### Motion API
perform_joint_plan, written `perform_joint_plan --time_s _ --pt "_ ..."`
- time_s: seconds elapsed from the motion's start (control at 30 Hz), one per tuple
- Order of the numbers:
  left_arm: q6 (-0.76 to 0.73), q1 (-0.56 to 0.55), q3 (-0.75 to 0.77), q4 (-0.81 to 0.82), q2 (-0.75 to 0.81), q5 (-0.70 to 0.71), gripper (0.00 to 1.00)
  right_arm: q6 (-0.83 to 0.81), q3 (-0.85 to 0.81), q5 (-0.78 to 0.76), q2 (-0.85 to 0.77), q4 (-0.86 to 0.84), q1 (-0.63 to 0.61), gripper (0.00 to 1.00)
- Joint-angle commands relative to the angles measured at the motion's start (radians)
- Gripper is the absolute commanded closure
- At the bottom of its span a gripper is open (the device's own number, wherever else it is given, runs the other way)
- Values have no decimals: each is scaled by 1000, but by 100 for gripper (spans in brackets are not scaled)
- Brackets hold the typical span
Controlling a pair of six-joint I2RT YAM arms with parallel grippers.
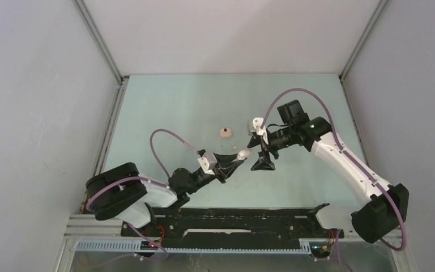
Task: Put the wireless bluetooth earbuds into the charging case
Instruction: Close the charging case, then place the charging case at the center of the board.
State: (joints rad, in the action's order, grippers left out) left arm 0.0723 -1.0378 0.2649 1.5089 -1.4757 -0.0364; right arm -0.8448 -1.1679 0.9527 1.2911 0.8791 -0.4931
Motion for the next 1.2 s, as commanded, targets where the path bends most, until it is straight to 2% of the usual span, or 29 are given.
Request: perform_joint_plan --time_s 0.0,0.3,0.5,0.53,0.57,0.6,0.7,0.8,0.9,1.0,1.07,1.17 --pt "31 4 20 82 -18 33 100 20 9 -9 -67 -28 46 13" --pt "65 4 40 82 -54 19 100 119 20 53 -56 -91 185 13" --pt "255 3 118 56 -121 -15 100 309 19 47 9 -199 294 12" --pt "284 2 140 36 -138 -17 100 349 20 38 10 -222 318 11" --pt "301 0 163 15 -148 -19 100 384 20 35 12 -243 343 5" --pt "310 -2 184 -7 -154 -16 100 413 19 43 11 -260 378 1" --pt "351 -2 253 -108 -158 31 100 491 22 61 -1 -309 447 0" --pt "396 2 355 -302 -160 84 100 576 55 18 -41 -390 484 0" --pt "432 8 462 -490 -185 82 99 625 89 -51 -97 -463 539 0" --pt "534 38 586 -658 -235 50 100 660 115 -116 -137 -516 559 0" --pt "662 65 649 -710 -280 5 100 670 116 -153 -149 -524 566 0" --pt "812 93 694 -677 -365 -41 100 696 116 -225 -148 -544 576 0"
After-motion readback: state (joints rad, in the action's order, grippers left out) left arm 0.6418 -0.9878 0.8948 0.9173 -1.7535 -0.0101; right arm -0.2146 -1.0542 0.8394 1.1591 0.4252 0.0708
